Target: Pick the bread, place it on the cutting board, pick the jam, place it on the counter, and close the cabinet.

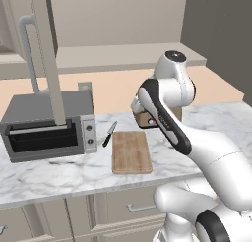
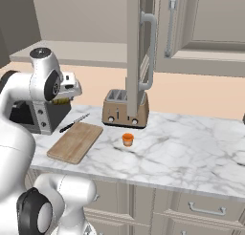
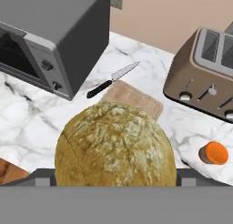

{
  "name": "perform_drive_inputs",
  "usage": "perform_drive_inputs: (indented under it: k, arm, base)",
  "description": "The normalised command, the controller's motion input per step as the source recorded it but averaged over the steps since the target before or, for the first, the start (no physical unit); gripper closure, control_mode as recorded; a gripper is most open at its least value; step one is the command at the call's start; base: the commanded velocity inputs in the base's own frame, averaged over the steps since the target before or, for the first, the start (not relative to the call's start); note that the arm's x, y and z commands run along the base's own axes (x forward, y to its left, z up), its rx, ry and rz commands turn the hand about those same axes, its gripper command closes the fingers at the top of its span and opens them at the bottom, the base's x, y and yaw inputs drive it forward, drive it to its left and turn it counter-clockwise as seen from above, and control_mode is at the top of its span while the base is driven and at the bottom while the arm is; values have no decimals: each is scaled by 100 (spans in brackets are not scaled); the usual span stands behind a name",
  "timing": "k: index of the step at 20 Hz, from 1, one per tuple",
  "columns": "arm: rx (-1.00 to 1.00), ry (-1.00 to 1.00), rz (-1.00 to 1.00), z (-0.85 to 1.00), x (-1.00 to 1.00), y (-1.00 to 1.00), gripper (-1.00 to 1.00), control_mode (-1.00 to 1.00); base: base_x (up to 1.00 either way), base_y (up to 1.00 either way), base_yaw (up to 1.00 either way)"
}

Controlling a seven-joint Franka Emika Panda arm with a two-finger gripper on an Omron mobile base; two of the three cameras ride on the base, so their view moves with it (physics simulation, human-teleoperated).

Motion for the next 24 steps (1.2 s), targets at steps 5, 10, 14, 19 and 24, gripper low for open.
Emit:
perform_drive_inputs:
  k: [5,10,14,19,24]
  arm:
    - [-1,3,-1,-33,0,0,100,-100]
    - [-1,2,-3,-34,0,0,100,-100]
    - [0,3,-3,-29,0,0,100,-100]
    - [0,3,-2,-36,0,0,100,-100]
    - [0,7,-3,-30,0,0,100,-100]
  base:
    - [0,0,0]
    - [0,0,0]
    - [0,0,0]
    - [0,0,0]
    - [0,0,0]
